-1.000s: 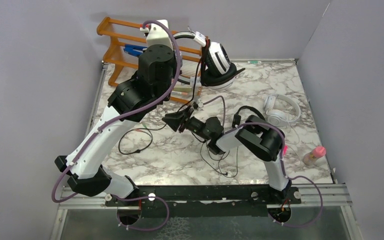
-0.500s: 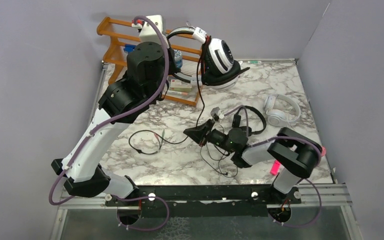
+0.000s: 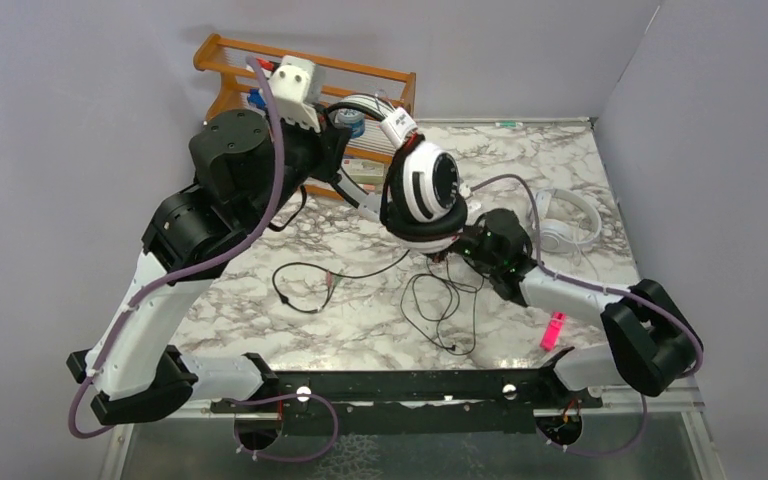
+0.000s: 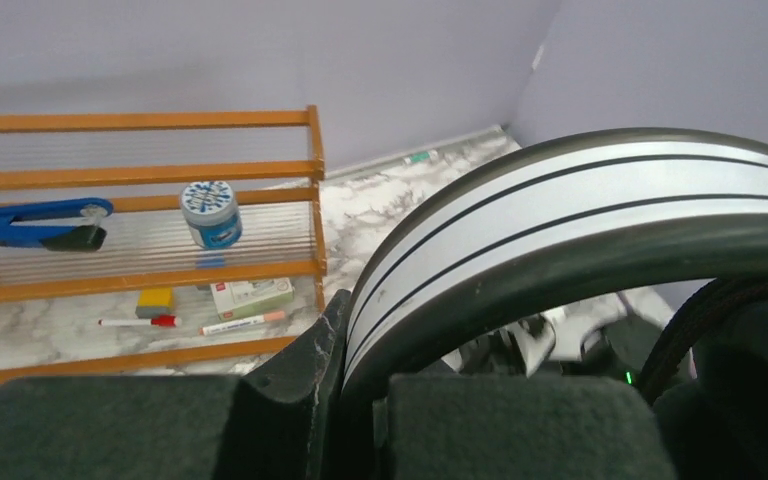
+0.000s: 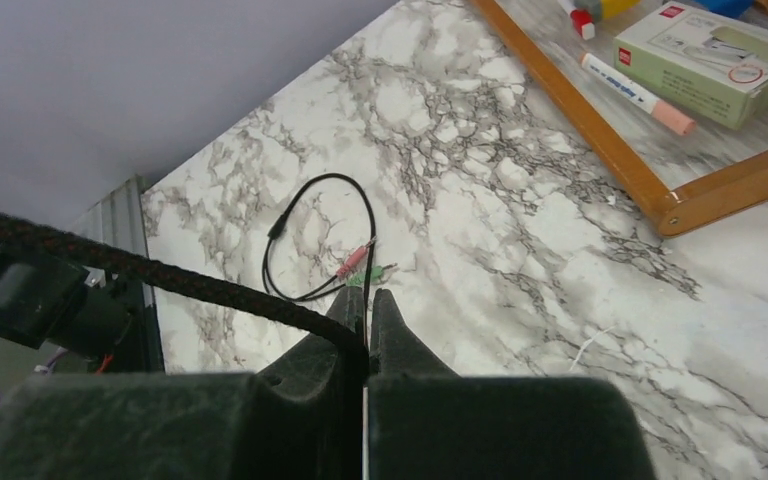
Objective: Wrap the headphones
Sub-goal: Wrap the headphones cable around the headphones.
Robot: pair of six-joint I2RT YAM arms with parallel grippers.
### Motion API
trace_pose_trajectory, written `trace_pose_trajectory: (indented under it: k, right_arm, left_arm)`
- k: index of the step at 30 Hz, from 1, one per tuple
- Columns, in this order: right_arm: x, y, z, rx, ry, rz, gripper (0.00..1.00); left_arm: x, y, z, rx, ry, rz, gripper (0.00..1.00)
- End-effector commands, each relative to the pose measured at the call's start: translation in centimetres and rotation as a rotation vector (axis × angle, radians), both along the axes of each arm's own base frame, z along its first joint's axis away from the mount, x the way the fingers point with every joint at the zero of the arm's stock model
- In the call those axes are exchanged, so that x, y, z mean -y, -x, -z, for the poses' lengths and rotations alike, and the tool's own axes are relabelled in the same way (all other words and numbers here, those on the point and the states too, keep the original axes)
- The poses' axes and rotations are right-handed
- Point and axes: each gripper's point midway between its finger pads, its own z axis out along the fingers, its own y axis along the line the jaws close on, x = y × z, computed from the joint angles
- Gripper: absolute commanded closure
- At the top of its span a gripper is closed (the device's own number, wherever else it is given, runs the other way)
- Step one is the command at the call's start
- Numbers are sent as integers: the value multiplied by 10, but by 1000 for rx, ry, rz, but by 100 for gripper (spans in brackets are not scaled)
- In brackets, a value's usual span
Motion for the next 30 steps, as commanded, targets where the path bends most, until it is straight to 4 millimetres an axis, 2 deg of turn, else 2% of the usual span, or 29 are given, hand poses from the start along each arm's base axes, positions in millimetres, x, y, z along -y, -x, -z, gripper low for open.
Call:
trace_pose_trajectory:
  k: [1, 3, 7, 11, 13, 15, 19, 24, 30]
  right_arm:
    - [16, -11, 21, -220, 142, -80, 100]
    - [33, -25, 20, -330, 160, -68, 100]
    - [60, -39, 12, -473, 209, -51, 100]
    - [65, -28, 1, -534, 274, -100, 100]
    - [67, -27, -6, -547, 299, -97, 100]
    - [71, -25, -9, -555, 337, -99, 100]
    - [68, -14, -20, -615, 328, -159, 100]
    - [48, 13, -62, -636, 172, -368, 100]
    - [34, 43, -110, -649, 16, -528, 100]
  left_arm:
    - [38, 35, 1, 72, -104, 327, 100]
    - [36, 33, 30, 28, -199, 332, 100]
    - [3, 5, 93, -16, -449, 152, 100]
    - [-41, -30, 160, -74, -798, -94, 100]
    - [-57, -41, 185, -88, -962, -184, 100]
    - [-68, -51, 201, -74, -1087, -254, 100]
    - [-71, -60, 213, -35, -1137, -327, 100]
    - [-70, -70, 209, 10, -1130, -414, 100]
    - [-69, -84, 198, 29, -1124, -550, 100]
